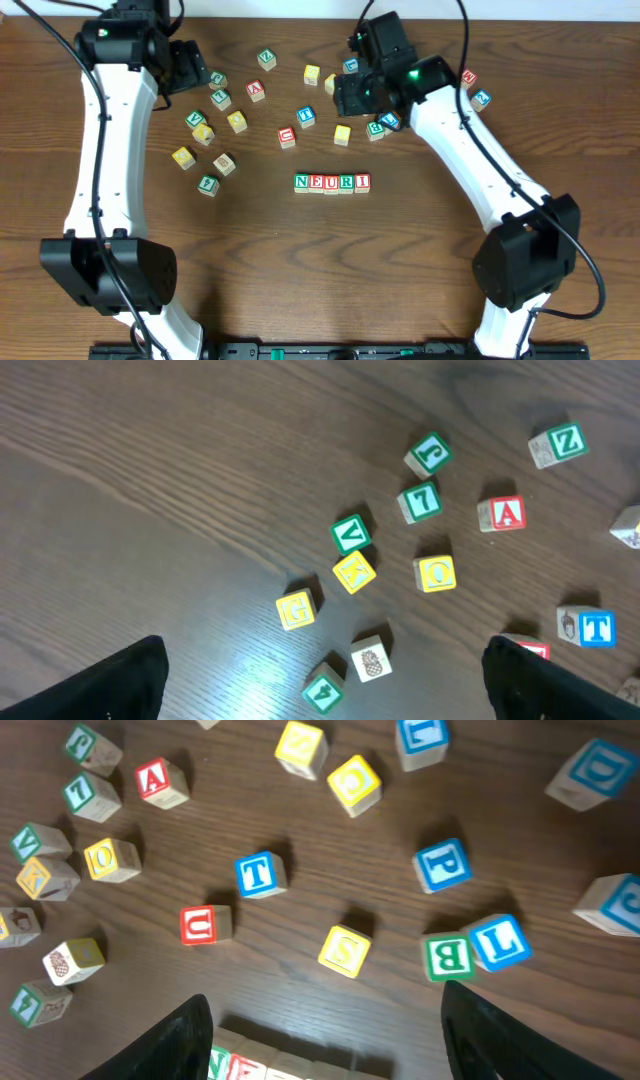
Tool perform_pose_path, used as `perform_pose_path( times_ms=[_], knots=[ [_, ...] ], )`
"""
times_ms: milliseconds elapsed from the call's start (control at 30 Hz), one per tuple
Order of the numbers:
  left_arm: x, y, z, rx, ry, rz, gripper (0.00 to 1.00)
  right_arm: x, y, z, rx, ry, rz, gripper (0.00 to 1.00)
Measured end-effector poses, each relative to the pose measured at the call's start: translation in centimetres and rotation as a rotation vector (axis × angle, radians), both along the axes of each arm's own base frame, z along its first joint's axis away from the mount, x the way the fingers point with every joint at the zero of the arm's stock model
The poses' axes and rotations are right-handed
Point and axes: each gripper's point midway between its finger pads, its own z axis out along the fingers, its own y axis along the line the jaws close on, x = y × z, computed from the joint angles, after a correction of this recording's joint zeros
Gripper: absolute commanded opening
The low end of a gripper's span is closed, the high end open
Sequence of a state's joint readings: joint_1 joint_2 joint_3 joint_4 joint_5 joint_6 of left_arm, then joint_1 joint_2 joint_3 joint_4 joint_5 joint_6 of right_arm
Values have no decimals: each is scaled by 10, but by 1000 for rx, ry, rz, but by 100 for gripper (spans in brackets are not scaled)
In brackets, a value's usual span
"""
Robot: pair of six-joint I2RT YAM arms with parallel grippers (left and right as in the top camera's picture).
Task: Spell out NEURIPS
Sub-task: 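Raise the right gripper toward the upper-right blocks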
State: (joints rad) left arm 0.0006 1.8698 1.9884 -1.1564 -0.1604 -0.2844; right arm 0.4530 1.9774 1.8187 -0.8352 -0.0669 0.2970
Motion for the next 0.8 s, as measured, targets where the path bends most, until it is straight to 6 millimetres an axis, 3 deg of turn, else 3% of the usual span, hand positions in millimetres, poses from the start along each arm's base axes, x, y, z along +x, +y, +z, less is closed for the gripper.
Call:
perform_pose_path(
  times_ms=[300, 800],
  knots=[
    [0, 2, 0, 0, 0, 4, 98, 6, -4, -8, -18, 0, -33, 67],
    [0, 2, 0, 0, 0, 4, 98, 24, -34, -3, -29, -17, -123, 66]
  ],
)
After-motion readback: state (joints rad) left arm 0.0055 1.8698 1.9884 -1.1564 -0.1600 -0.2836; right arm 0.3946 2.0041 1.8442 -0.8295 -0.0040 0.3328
